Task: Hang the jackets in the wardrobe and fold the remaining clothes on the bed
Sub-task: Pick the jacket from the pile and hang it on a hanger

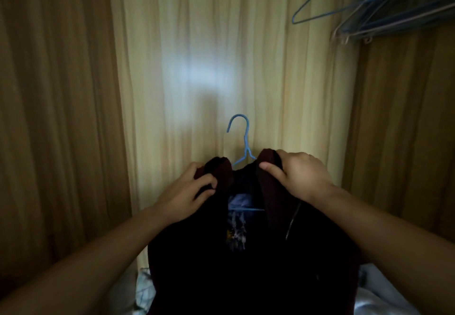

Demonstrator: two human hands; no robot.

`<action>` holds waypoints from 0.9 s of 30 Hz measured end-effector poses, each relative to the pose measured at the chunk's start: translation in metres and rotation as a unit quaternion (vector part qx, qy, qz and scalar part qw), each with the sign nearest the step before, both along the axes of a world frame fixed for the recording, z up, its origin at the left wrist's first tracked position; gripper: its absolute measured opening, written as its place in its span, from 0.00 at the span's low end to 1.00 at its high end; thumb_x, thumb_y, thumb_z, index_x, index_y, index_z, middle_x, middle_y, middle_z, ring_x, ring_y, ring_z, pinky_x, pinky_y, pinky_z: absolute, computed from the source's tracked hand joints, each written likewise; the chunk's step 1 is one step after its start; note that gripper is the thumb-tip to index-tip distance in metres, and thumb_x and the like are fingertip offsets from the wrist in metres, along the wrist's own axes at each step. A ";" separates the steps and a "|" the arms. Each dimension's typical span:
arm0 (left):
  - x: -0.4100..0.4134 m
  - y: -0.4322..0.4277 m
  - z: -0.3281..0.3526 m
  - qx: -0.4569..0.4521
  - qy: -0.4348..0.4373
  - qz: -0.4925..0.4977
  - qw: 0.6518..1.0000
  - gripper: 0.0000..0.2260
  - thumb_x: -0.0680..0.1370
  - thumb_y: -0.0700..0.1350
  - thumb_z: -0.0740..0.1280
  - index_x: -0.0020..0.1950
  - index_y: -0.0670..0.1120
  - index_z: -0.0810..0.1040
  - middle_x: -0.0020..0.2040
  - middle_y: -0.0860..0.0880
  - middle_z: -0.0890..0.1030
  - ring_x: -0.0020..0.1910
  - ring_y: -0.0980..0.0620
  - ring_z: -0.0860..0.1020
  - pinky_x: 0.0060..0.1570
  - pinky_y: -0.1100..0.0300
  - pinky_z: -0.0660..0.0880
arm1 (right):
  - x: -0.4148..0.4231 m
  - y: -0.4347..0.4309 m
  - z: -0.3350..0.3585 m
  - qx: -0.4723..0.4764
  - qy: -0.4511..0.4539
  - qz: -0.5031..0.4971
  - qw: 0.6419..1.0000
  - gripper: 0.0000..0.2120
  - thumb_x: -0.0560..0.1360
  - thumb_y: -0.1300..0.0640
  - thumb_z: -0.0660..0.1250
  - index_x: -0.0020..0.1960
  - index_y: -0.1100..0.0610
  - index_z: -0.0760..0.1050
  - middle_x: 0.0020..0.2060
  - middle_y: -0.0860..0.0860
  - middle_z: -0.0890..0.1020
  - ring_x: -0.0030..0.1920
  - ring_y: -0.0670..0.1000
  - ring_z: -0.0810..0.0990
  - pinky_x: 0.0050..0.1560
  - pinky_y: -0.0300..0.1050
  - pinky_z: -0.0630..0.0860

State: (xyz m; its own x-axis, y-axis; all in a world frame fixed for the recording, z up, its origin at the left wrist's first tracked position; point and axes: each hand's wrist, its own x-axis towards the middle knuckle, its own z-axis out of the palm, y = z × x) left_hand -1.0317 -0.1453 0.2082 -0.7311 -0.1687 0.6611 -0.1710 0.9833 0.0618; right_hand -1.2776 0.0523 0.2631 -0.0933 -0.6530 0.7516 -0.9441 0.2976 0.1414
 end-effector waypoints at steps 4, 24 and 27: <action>-0.013 0.024 0.029 -0.062 0.040 -0.013 0.997 0.04 0.81 0.53 0.62 0.56 0.57 0.72 0.56 0.50 0.69 0.47 0.48 0.77 0.46 0.50 0.77 | 0.008 0.012 0.019 0.034 -0.006 -0.014 0.999 0.35 0.73 0.23 0.46 0.55 0.51 0.72 0.44 0.53 0.83 0.46 0.60 0.82 0.37 0.49 0.69; -0.069 0.047 0.286 -0.190 0.231 -0.006 0.954 0.04 0.82 0.52 0.63 0.54 0.58 0.67 0.52 0.56 0.65 0.35 0.57 0.69 0.34 0.54 0.75 | 0.029 0.091 0.256 -0.137 0.128 -0.186 0.965 0.19 0.80 0.35 0.55 0.53 0.50 0.70 0.46 0.54 0.83 0.46 0.61 0.83 0.37 0.50 0.67; -0.089 0.052 0.319 -0.183 0.240 -0.019 0.953 0.05 0.83 0.51 0.63 0.55 0.57 0.67 0.54 0.54 0.66 0.41 0.51 0.73 0.40 0.49 0.78 | 0.026 0.100 0.290 -0.155 0.153 -0.213 0.952 0.18 0.81 0.35 0.55 0.53 0.50 0.70 0.47 0.53 0.83 0.47 0.61 0.83 0.36 0.49 0.65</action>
